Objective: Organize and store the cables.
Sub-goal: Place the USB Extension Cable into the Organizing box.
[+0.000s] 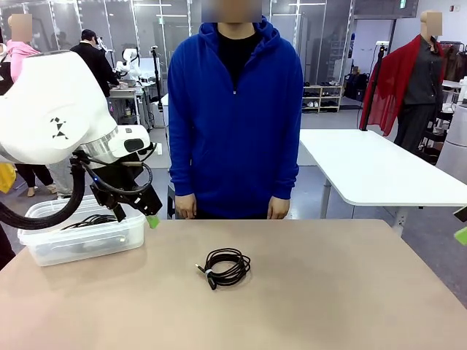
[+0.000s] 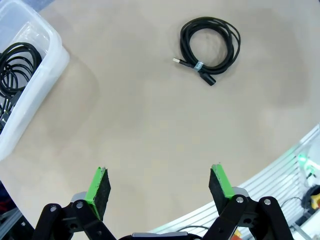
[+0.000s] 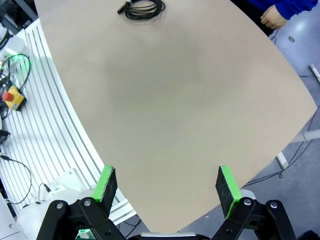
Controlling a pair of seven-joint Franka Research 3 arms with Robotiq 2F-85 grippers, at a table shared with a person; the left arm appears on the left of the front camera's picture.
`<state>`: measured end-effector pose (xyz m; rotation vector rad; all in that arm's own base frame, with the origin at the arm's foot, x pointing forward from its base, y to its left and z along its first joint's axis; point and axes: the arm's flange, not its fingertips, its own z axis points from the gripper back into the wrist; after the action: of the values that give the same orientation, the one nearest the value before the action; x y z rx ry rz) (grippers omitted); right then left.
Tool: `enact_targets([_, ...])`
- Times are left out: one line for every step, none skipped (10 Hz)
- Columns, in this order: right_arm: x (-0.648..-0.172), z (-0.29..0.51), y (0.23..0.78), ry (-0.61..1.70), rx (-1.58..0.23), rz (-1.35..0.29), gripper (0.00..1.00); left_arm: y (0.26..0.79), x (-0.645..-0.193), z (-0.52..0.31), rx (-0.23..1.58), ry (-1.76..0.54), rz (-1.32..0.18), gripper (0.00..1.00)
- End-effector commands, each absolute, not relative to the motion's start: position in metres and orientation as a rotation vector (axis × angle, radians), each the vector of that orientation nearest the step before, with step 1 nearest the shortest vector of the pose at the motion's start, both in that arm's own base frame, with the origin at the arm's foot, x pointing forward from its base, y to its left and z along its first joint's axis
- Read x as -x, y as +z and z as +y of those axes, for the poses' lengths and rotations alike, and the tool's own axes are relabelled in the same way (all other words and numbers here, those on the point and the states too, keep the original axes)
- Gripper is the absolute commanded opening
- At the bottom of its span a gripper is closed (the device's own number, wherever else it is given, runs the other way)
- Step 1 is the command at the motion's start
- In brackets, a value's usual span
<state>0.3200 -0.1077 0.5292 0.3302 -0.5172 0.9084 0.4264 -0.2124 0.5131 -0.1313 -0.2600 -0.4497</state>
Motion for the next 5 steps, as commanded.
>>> enact_targets([-0.322,-0.1063,0.5318,0.911,-0.33,-0.526,1.0,0.517,-0.4267,-0.2064,0.147,-0.454,-0.271,1.0])
enact_targets([-0.322,-0.1063,0.5318,0.911,-0.33,-0.526,1.0,0.5131,-0.4264,-0.2124,0.131,-0.45,-0.26,1.0])
enact_targets([-0.322,-0.1063,0.5318,0.911,-0.33,-0.526,1.0,0.5131,-0.4264,-0.2124,0.131,-0.45,-0.26,1.0])
enact_targets([-0.322,-0.1063,0.5318,0.911,-0.33,-0.526,1.0,0.5131,-0.4264,-0.2124,0.131,-0.45,-0.26,1.0])
enact_targets([-0.322,-0.1063,0.5318,0.911,-0.33,-0.526,1.0,0.5131,-0.4264,-0.2124,0.131,-0.45,-0.26,1.0])
